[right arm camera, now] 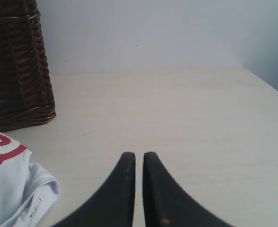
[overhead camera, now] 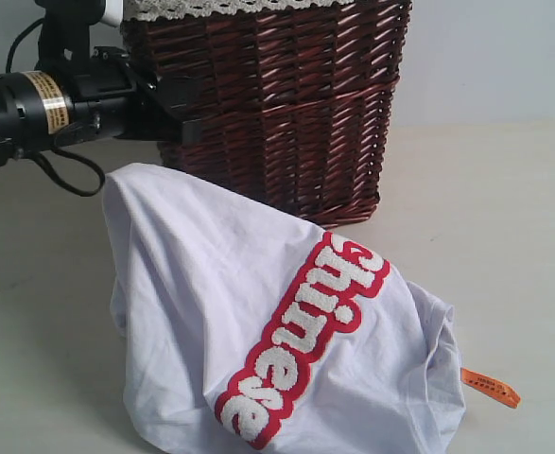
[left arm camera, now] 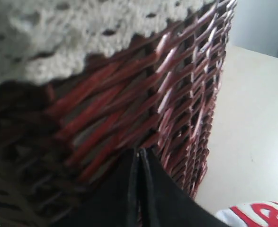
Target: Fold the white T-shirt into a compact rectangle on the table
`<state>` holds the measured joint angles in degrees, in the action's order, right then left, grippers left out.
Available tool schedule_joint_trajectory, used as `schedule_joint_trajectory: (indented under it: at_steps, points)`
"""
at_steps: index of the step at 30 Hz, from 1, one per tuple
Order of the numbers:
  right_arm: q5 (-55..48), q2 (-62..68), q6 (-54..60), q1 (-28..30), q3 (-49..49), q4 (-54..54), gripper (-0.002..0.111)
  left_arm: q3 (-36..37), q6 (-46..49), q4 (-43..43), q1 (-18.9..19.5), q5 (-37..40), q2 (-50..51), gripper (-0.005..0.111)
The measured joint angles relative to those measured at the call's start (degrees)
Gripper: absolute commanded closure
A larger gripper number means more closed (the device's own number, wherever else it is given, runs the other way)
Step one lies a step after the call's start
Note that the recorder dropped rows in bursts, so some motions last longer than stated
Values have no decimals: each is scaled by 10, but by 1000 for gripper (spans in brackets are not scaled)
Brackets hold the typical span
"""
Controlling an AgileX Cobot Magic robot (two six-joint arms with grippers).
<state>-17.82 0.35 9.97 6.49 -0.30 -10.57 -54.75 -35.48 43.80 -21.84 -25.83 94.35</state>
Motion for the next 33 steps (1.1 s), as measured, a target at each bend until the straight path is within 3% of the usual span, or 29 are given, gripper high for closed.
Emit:
schedule_joint_trajectory:
  at_steps: [10, 20, 25, 33]
  points:
    - [0, 0, 0, 0, 0, 0, 101, -47, 98, -131, 0, 20, 44, 107]
    - [0, 0, 0, 0, 0, 0, 101, -63, 124, -151, 0, 38, 49, 107]
    - [0, 0, 0, 0, 0, 0, 101, -63, 97, -153, 0, 83, -42, 107]
    - [0, 0, 0, 0, 0, 0, 101, -45, 83, -154, 4, 275, -236, 107]
